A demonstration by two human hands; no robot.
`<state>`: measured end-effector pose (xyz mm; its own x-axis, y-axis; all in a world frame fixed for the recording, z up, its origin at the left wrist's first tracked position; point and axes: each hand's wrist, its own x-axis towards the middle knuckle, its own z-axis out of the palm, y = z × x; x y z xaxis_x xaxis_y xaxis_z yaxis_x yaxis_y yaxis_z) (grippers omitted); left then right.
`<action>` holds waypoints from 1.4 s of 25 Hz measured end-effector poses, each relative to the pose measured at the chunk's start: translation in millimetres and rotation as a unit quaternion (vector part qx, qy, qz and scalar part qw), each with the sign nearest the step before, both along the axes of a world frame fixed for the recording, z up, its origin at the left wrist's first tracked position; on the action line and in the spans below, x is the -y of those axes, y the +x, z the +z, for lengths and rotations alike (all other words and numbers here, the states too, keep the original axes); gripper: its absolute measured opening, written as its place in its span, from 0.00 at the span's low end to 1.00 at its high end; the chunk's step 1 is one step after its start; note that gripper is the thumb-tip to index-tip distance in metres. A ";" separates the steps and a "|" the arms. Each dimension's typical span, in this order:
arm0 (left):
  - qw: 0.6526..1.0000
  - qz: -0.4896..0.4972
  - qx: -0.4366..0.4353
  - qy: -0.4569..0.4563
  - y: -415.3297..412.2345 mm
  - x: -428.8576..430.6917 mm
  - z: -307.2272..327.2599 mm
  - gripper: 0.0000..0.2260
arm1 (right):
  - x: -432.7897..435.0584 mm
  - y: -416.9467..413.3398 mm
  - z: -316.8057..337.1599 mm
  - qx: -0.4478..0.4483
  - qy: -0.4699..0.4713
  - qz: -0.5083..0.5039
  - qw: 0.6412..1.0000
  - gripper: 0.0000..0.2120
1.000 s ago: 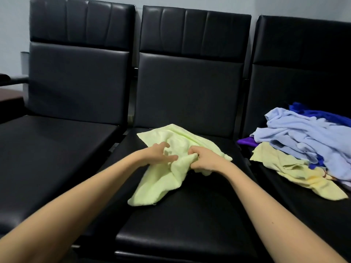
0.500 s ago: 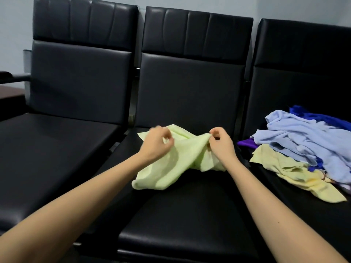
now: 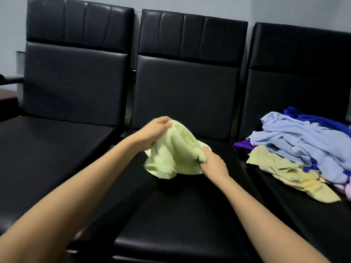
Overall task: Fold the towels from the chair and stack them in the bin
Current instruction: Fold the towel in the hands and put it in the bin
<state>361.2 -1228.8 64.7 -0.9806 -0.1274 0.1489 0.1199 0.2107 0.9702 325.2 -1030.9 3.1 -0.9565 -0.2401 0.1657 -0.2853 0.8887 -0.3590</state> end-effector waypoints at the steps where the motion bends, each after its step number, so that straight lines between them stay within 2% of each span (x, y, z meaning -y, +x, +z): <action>1: 0.994 0.079 -0.018 -0.069 -4.9 5.6 2.1 0.07 | 1.9 -0.4 2.8 -0.037 -0.097 -0.026 0.994 0.21; 2: 0.967 0.166 -0.019 -0.190 -8.2 10.7 -2.7 0.07 | 5.4 -1.4 7.4 -0.050 -0.210 -0.057 0.975 0.20; 3: 0.918 0.249 -0.013 -0.309 -7.2 14.3 -10.2 0.08 | 8.5 -4.2 14.3 -0.050 -0.320 -0.084 0.942 0.20; 4: 0.873 0.300 -0.034 -0.383 -5.7 16.6 -20.4 0.10 | 10.6 -9.0 21.6 -0.053 -0.413 -0.104 0.903 0.20; 5: 0.839 0.314 -0.103 -0.432 -3.3 14.5 -30.3 0.10 | 11.1 -12.5 27.1 -0.061 -0.460 -0.131 0.876 0.19; 6: 0.831 0.269 -0.178 -0.454 -0.9 9.9 -39.9 0.10 | 10.3 -16.2 28.3 -0.066 -0.448 -0.170 0.875 0.16; 7: 0.851 0.167 -0.220 -0.447 2.6 2.1 -47.2 0.08 | 8.7 -19.0 25.8 -0.062 -0.396 -0.208 0.892 0.13; 8: 0.875 0.042 -0.188 -0.444 5.5 -9.4 -53.2 0.08 | 7.0 -21.8 21.0 -0.041 -0.341 -0.225 0.912 0.09; 9: 0.869 -0.054 -0.089 -0.484 8.6 -21.5 -57.5 0.13 | 8.5 -24.2 16.1 -0.010 -0.319 -0.212 0.924 0.05; 10: 0.832 -0.101 -0.004 -0.546 8.7 -30.0 -63.9 0.17 | 13.7 -24.2 12.3 0.030 -0.325 -0.169 0.930 0.03; 11: 0.803 -0.105 0.028 -0.586 5.9 -32.9 -70.0 0.18 | 21.1 -22.5 9.2 0.075 -0.338 -0.106 0.932 0.03; 12: 0.802 -0.092 0.018 -0.590 0.9 -30.8 -72.4 0.15 | 26.7 -17.7 8.6 0.118 -0.331 -0.040 0.936 0.06; 14: 0.811 -0.072 -0.013 -0.580 -4.1 -18.7 -68.2 0.10 | 31.8 -5.9 11.7 0.193 -0.224 0.108 0.949 0.17; 16: 0.854 -0.014 -0.091 -0.512 -6.8 -3.8 -55.3 0.10 | 28.7 -2.0 10.8 0.246 -0.072 0.195 0.947 0.36; 17: 0.878 0.036 -0.147 -0.455 -6.8 0.8 -46.3 0.10 | 25.1 -1.9 7.4 0.225 -0.009 0.210 0.951 0.42; 18: 0.888 0.090 -0.202 -0.402 -4.9 1.8 -38.2 0.09 | 22.8 -2.9 5.1 0.164 0.023 0.200 0.966 0.40; 19: 0.893 0.140 -0.247 -0.349 -1.7 -1.2 -32.5 0.08 | 21.5 -4.8 6.0 0.076 0.025 0.160 0.984 0.31; 21: 0.900 0.206 -0.272 -0.271 3.5 -7.5 -26.9 0.06 | 21.9 -7.3 18.4 -0.076 -0.034 0.019 0.996 0.14; 22: 0.901 0.216 -0.261 -0.272 4.5 -8.9 -27.9 0.05 | 21.9 -8.3 26.5 -0.090 -0.077 -0.043 0.992 0.10; 24: 0.908 0.144 -0.204 -0.338 5.6 -12.5 -40.5 0.04 | 21.4 -14.7 40.8 -0.010 -0.196 -0.105 0.975 0.06; 26: 0.912 0.004 -0.069 -0.405 6.9 -18.7 -56.8 0.08 | 20.7 -20.9 48.5 0.130 -0.351 -0.112 0.920 0.05; 28: 0.847 -0.051 0.035 -0.528 7.0 -22.6 -72.2 0.22 | 19.7 -22.7 50.0 0.224 -0.440 -0.088 0.865 0.10; 29: 0.828 -0.045 0.036 -0.557 4.2 -21.7 -76.0 0.25 | 18.8 -23.2 52.3 0.235 -0.455 -0.085 0.855 0.12; 30: 0.828 -0.027 0.015 -0.560 1.3 -17.8 -74.2 0.24 | 16.7 -23.8 55.1 0.228 -0.464 -0.092 0.851 0.13; 31: 0.836 -0.015 -0.010 -0.549 -0.3 -12.0 -67.5 0.22 | 12.6 -24.0 57.7 0.193 -0.469 -0.098 0.856 0.11; 33: 0.881 -0.001 -0.050 -0.470 -1.6 3.6 -47.5 0.17 | 0.0 -23.6 64.2 0.066 -0.432 -0.098 0.894 0.02; 35: 0.931 0.074 -0.125 -0.334 1.0 15.3 -26.2 0.11 | -14.6 -22.2 67.2 -0.042 -0.368 -0.091 0.924 0.05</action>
<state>362.2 -1244.1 38.5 -0.8840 -0.0565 0.4641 0.2452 0.7891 0.5632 302.9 -1016.3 70.3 -0.9464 0.1307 0.2954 -0.2094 0.4481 -0.8691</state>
